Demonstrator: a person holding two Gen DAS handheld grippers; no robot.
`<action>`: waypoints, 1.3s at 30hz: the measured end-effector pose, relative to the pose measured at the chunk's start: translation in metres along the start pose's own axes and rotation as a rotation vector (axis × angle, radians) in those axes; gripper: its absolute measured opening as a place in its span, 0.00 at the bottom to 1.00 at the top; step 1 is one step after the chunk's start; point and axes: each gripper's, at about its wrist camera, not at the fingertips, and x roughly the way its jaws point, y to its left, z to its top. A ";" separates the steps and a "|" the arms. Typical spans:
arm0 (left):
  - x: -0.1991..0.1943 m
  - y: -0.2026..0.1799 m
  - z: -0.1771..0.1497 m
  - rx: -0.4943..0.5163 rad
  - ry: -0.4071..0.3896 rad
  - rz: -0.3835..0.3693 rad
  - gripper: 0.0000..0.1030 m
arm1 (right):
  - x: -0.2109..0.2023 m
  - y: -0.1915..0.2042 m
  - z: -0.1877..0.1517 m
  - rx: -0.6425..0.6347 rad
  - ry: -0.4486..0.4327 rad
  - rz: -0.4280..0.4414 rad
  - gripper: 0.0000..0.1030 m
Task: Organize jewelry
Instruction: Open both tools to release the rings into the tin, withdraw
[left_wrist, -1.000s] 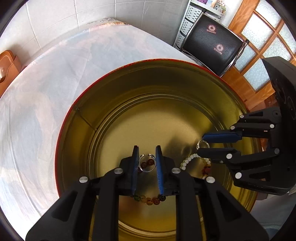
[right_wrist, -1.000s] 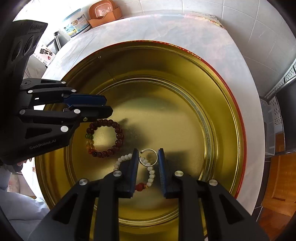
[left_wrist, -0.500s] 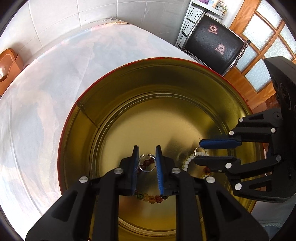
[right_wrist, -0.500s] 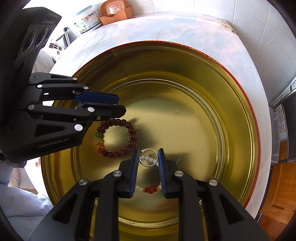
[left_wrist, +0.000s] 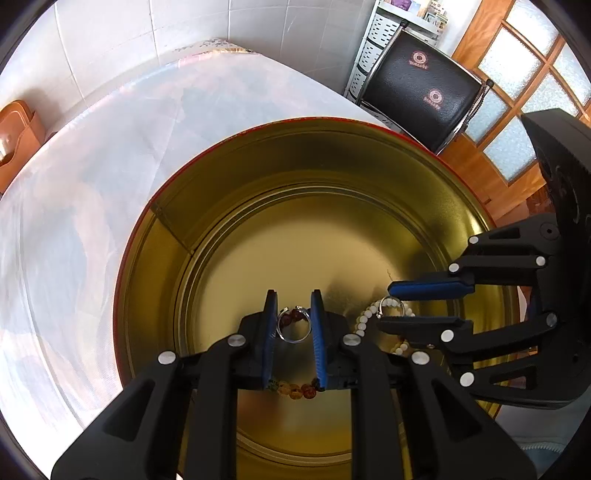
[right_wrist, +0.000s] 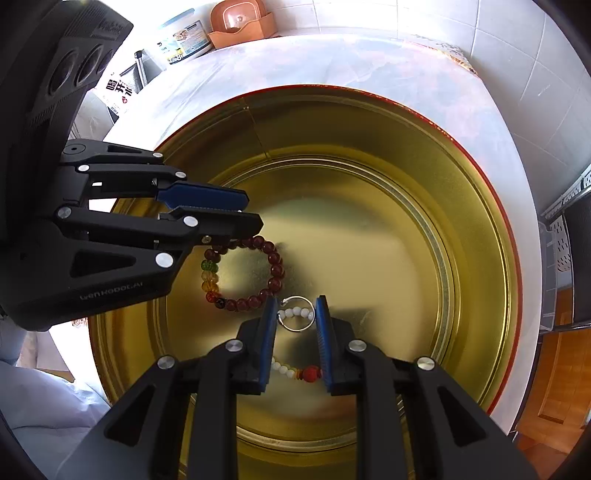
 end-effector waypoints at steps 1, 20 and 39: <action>-0.001 0.000 0.000 0.000 -0.002 0.003 0.18 | -0.001 0.000 0.000 -0.001 -0.003 -0.007 0.22; -0.045 -0.002 -0.001 0.033 -0.115 0.112 0.76 | -0.034 0.020 -0.011 -0.105 -0.116 -0.121 0.86; -0.138 -0.016 -0.063 -0.119 -0.248 0.176 0.76 | -0.105 0.067 -0.062 -0.079 -0.260 -0.098 0.90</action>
